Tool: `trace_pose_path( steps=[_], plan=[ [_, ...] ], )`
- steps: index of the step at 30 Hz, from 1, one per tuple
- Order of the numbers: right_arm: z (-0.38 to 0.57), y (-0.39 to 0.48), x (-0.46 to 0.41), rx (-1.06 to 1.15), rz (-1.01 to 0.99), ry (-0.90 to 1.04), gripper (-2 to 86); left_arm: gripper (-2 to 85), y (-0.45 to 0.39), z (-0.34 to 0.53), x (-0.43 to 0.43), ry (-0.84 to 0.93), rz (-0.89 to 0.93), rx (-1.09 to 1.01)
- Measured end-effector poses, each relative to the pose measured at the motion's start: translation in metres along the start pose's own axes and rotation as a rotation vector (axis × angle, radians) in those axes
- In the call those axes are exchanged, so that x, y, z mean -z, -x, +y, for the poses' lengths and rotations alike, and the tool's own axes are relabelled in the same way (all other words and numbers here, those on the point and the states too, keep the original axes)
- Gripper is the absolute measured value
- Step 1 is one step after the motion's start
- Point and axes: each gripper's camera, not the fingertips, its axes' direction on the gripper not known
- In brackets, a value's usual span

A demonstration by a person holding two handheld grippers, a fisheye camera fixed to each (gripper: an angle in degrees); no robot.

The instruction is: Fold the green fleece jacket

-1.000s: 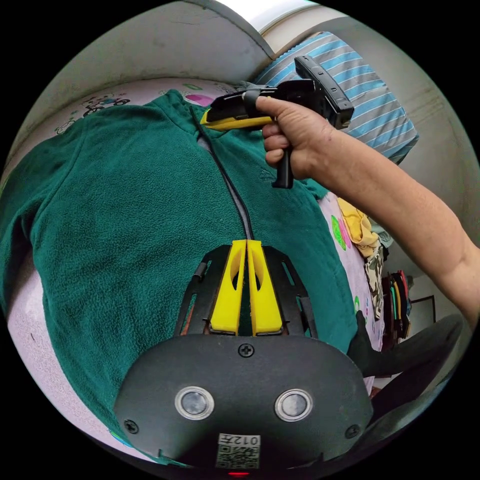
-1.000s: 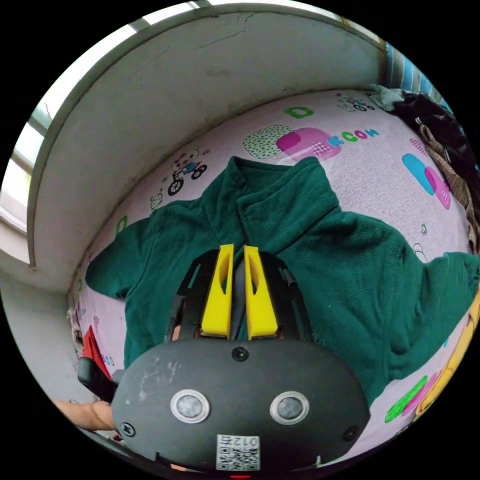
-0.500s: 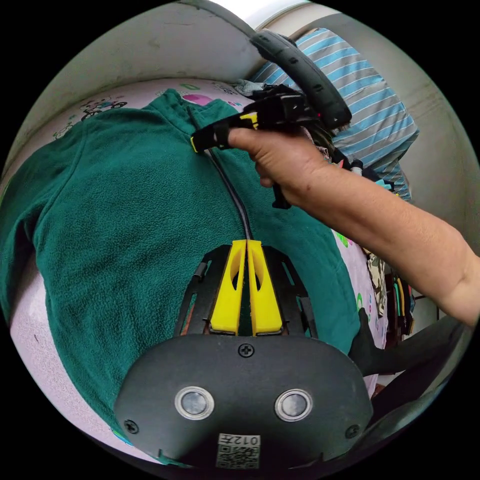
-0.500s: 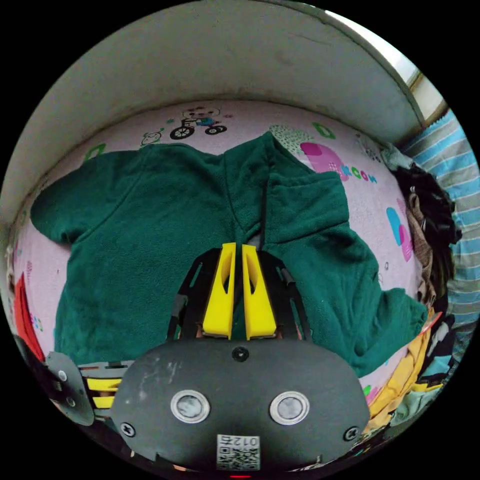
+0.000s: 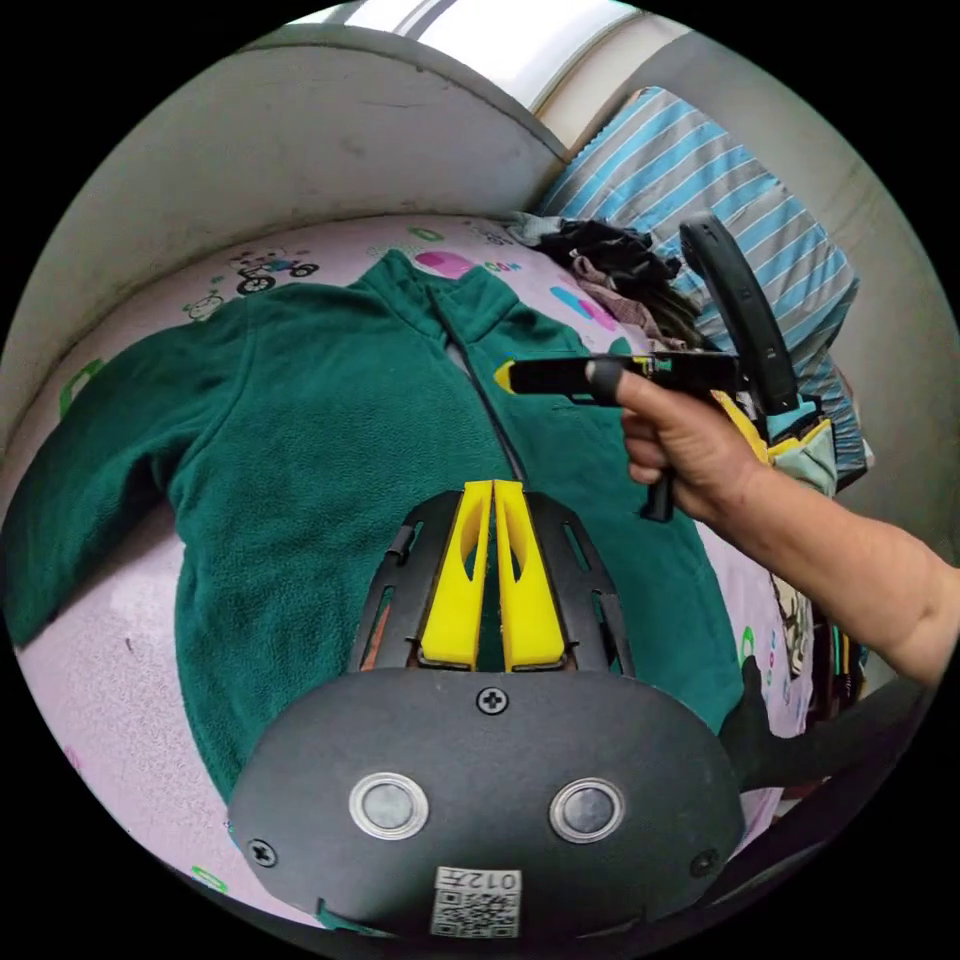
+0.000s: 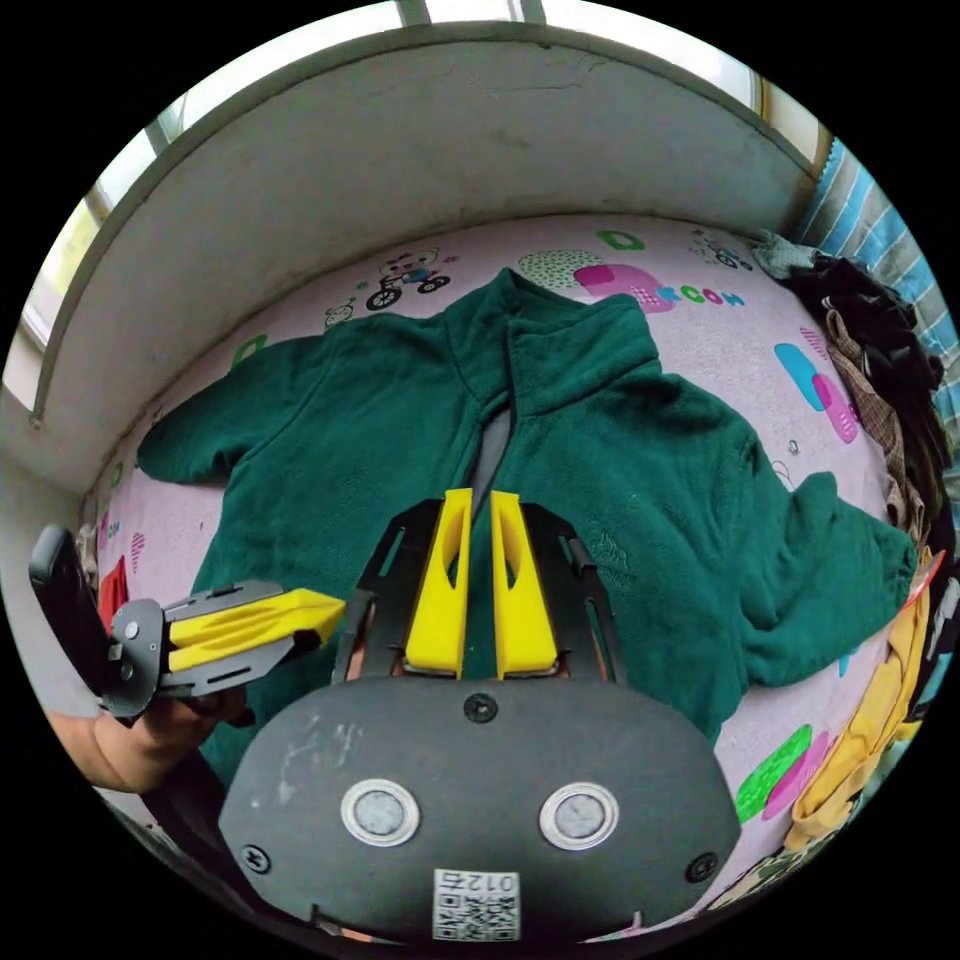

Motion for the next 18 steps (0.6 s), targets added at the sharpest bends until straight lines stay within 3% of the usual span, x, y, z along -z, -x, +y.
trace_pose_path(
  steps=[4, 9, 14, 18],
  plan=[
    [0.018, 0.006, -0.022, 0.027, 0.034, 0.016, 0.6, 0.7, -0.006, 0.001, -0.014, 0.111, -0.023, -0.026],
    [0.025, 0.009, -0.025, -0.029, -0.012, 0.06, -0.7, 0.8, -0.001, 0.004, -0.001, 0.079, 0.016, -0.017],
    [0.062, 0.054, -0.001, 0.062, -0.071, 0.014, -0.9, 0.9, 0.02, 0.004, 0.037, -0.011, 0.143, 0.069],
    [0.095, 0.08, -0.021, 0.117, 0.049, 0.114, -1.0, 0.9, 0.034, 0.011, 0.077, -0.029, 0.142, 0.112]
  ],
)
